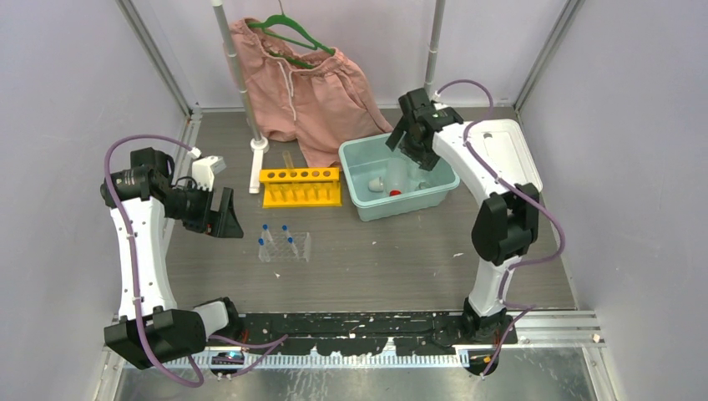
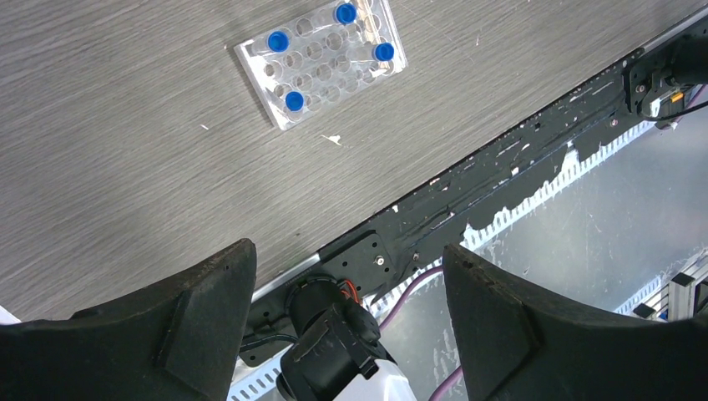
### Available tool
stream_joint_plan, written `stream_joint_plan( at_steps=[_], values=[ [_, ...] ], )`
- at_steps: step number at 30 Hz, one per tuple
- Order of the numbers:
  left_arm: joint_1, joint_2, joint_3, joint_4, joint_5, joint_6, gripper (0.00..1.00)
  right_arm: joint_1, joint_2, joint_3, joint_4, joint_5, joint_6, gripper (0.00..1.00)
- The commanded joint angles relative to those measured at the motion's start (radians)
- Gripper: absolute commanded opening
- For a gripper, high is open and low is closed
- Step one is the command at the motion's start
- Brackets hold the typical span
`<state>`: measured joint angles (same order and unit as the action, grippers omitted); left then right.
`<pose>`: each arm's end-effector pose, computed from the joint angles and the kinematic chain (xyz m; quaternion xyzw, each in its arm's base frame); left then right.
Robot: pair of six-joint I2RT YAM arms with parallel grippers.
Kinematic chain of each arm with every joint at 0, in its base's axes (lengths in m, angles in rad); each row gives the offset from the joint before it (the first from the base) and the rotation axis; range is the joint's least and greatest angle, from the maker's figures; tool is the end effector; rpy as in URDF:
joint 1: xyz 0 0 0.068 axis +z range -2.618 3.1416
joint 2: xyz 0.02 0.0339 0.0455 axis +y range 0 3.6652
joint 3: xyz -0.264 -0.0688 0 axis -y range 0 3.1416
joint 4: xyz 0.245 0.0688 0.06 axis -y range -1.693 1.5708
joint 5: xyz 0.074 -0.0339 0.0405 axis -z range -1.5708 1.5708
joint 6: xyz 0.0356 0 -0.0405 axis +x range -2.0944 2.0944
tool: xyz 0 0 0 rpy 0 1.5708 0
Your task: Organize the chemistry lab equipment
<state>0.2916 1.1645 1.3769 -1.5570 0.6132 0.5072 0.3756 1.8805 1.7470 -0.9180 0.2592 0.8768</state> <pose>0.1645 0.0280 0.3658 0.1358 0.9381 -0.2344 0.2157 0.3802 0.1401 0.2977 0.2698 0.9202 0.0480 0.2795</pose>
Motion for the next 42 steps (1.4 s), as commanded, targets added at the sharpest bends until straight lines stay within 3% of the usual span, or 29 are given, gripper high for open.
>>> stream_joint_plan(
  at_steps=[1,7,13,24,34,38,42],
  values=[
    [0.0,-0.022,0.018,-0.015,0.022,0.017,0.82,-0.041,-0.199,0.037,-0.012,0.098,-0.068,0.9],
    [0.0,-0.034,0.009,-0.015,0.028,0.021,0.82,-0.244,-0.298,-0.046,0.02,0.089,-0.128,0.77],
    [0.001,-0.033,-0.002,-0.012,0.034,0.025,0.82,-0.475,-0.193,-0.096,0.054,-0.049,-0.171,0.75],
    [0.001,-0.03,-0.003,-0.019,0.121,0.032,0.82,-0.509,0.163,0.083,0.022,-0.164,-0.253,0.74],
    [0.0,-0.001,-0.046,0.031,0.071,0.034,0.8,-0.509,0.28,0.107,0.04,-0.126,-0.289,0.64],
    [0.001,0.002,-0.042,0.047,0.071,0.032,0.8,-0.507,0.321,0.124,0.034,-0.108,-0.283,0.55],
    [0.0,-0.004,-0.047,0.071,0.057,0.033,0.8,-0.5,0.344,0.126,0.04,-0.098,-0.285,0.54]
  ],
)
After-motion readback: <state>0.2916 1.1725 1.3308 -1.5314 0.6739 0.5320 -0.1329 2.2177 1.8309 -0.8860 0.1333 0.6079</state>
